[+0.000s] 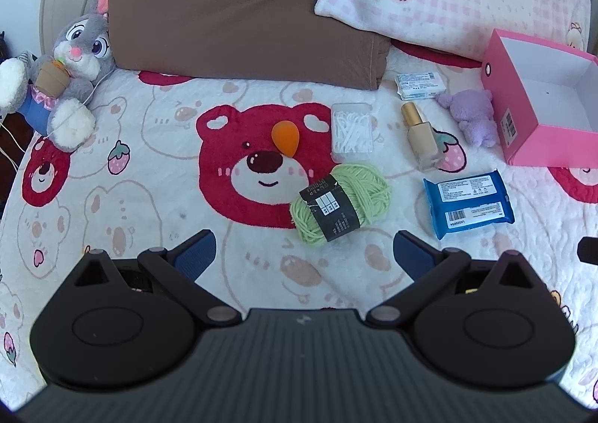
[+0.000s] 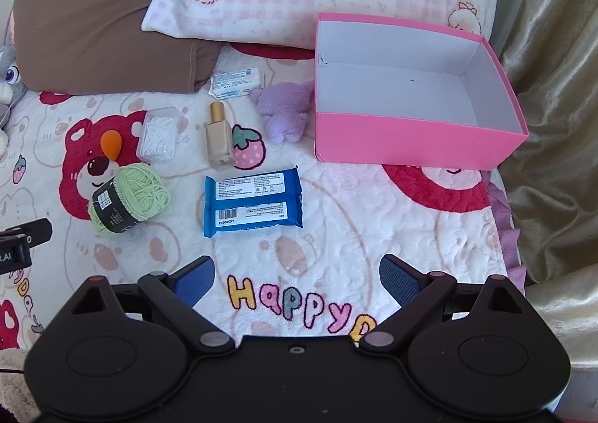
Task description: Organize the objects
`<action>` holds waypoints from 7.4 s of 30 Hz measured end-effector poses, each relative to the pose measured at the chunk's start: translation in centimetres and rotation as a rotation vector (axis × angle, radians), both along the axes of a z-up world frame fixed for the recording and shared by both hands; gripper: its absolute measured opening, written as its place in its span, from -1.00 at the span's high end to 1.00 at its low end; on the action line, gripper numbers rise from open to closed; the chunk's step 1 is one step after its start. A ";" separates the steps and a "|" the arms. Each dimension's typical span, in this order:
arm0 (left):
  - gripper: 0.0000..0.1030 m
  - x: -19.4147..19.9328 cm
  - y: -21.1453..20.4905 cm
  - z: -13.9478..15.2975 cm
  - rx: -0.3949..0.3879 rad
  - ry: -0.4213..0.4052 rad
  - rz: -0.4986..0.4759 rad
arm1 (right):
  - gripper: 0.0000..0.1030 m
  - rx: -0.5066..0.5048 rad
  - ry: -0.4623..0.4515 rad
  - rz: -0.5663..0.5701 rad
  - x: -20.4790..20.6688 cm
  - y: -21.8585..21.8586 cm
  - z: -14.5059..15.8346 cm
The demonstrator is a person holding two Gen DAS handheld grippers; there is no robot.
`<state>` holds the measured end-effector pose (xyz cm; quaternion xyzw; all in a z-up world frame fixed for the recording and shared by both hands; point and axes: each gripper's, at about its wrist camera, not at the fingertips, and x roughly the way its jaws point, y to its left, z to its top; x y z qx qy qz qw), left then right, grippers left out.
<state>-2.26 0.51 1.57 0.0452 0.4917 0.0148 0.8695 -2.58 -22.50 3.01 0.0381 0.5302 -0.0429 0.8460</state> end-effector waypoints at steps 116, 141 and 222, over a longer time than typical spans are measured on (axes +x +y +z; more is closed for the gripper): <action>0.46 7.3 -18.3 -1.7 -0.611 -0.128 -0.387 | 0.22 0.059 -0.372 0.187 3.9 -11.8 -1.6; 0.41 27.3 -34.1 -11.5 -0.679 0.156 -0.329 | 0.34 -0.172 -0.168 0.080 19.9 -23.7 -7.6; -0.20 6.7 -8.9 9.4 -0.222 0.064 -0.404 | -0.45 0.030 -0.309 0.383 0.5 -5.3 6.6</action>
